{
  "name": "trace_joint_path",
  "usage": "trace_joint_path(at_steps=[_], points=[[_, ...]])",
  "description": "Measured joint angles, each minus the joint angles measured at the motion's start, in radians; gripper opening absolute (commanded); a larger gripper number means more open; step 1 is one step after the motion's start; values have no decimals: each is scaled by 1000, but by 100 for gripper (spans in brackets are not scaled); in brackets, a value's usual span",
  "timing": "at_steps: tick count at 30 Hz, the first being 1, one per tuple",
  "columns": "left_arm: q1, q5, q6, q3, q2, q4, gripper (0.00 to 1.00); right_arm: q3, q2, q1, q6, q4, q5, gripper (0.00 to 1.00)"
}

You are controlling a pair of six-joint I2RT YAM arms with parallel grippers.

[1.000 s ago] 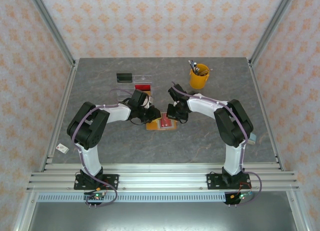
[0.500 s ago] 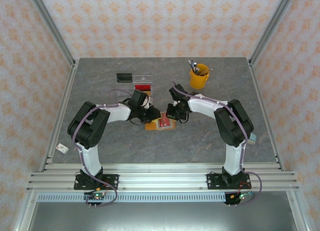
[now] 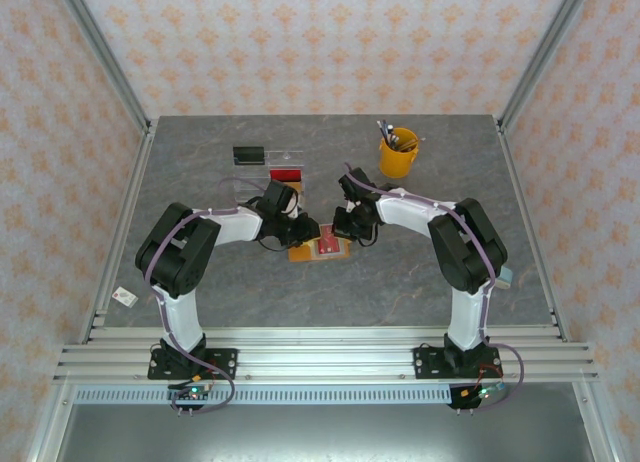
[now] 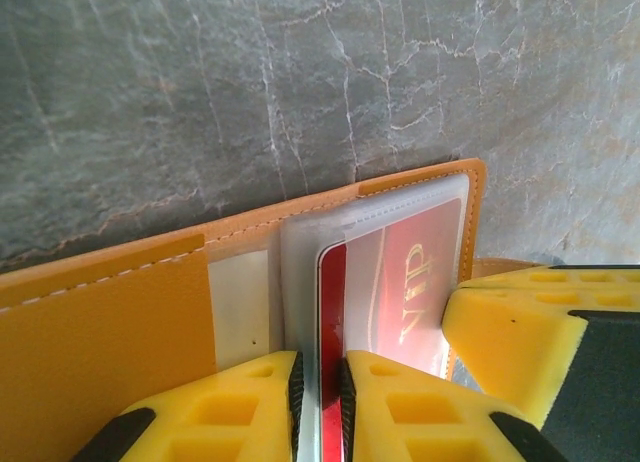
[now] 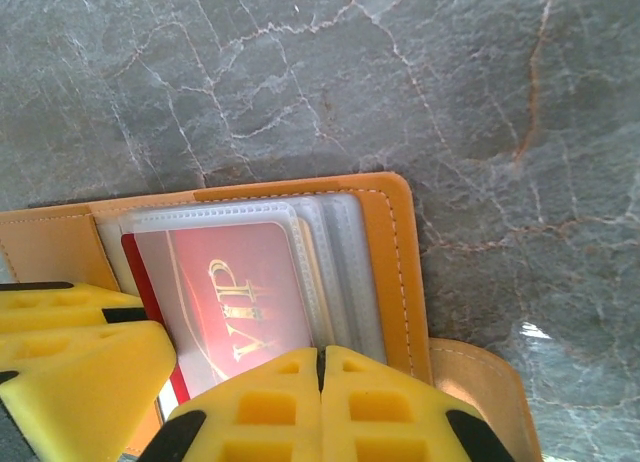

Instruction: Take the credit cards out of the card holder

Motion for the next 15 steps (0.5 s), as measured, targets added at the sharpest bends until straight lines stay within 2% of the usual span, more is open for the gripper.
trace_joint_path(at_steps=[15], points=[[16,74,-7,3,27,30,19,-2,7,-12,-16,10,-52,4]])
